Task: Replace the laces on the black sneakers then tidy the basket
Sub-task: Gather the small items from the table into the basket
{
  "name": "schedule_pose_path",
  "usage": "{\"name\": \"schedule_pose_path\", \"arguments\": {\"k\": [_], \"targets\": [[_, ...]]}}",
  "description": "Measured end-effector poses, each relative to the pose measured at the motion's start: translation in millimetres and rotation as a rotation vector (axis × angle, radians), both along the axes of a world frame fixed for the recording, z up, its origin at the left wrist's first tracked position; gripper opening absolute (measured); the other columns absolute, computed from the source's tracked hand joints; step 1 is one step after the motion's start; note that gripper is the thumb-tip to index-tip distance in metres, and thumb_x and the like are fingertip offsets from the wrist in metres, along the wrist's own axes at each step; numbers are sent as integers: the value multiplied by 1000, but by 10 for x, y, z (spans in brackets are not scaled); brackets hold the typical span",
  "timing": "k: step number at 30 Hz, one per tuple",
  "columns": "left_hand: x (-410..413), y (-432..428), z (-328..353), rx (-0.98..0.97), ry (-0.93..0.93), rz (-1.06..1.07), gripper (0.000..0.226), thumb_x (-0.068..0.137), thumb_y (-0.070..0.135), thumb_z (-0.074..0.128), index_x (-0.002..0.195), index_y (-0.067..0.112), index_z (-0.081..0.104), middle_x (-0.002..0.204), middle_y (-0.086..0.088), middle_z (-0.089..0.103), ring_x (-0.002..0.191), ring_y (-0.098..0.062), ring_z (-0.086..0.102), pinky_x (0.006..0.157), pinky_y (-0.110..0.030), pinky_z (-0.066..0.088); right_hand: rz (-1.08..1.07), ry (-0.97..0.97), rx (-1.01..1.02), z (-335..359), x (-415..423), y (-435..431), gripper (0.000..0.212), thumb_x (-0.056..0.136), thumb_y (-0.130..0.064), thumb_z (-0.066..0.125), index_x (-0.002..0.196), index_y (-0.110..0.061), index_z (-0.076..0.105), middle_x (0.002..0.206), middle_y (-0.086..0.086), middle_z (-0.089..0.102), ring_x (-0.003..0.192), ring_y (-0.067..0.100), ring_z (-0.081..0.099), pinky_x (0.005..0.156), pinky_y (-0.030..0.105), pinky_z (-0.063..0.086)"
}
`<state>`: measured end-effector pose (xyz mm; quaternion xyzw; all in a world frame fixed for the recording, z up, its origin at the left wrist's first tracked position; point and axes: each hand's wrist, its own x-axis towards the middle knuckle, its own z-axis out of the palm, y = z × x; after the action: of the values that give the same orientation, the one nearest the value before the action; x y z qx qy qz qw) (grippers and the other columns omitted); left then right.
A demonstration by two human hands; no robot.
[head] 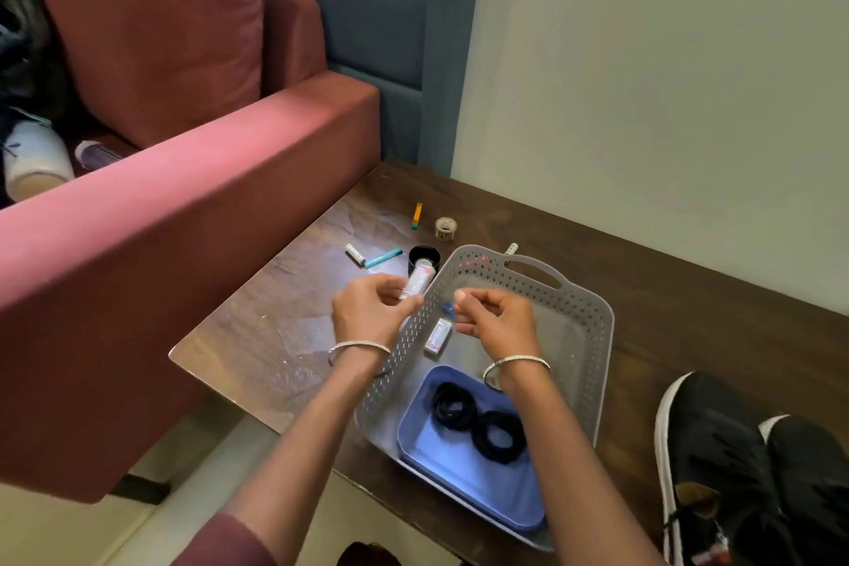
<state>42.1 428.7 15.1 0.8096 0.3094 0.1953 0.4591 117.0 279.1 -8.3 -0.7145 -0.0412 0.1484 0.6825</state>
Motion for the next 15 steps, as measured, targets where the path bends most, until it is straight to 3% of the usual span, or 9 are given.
{"name": "schedule_pose_path", "arguments": {"k": [3, 9, 12, 15], "targets": [[1, -365, 9, 16, 7, -70, 21, 72, 32, 84, 88, 20, 79, 72, 7, 73, 66, -4, 68, 72, -27, 58, 31, 195, 114, 67, -65, -26, 17, 86, -16, 77, 91, 0, 72, 81, 15, 73, 70, 19, 68, 69, 27, 60], [15, -546, -180, 14, 105, -149, 27, 67, 37, 88, 88, 23, 78, 76, 7, 75, 74, -9, 71, 76, -32, 58, -79, 346, 142, -21, -33, -193, 7, 84, 5, 72, 80, 4, 66, 75, 17, 68, 57, 18, 65, 55, 21, 56], [-37, -460, -253, 231, 95, -54, 16, 75, 33, 82, 89, 25, 77, 82, 7, 73, 86, -18, 65, 79, -35, 53, -153, 369, 14, -202, 88, -215, 14, 81, 7, 75, 76, -2, 65, 82, 19, 67, 65, 24, 64, 56, 27, 58], [-108, -321, -309, 420, 153, -20, 18, 81, 25, 77, 98, 28, 74, 99, 4, 67, 101, -24, 52, 86, -35, 39, -175, 394, -104, -353, 164, -173, 24, 74, 8, 80, 77, -6, 61, 91, 22, 71, 78, 34, 71, 66, 40, 59]]}}
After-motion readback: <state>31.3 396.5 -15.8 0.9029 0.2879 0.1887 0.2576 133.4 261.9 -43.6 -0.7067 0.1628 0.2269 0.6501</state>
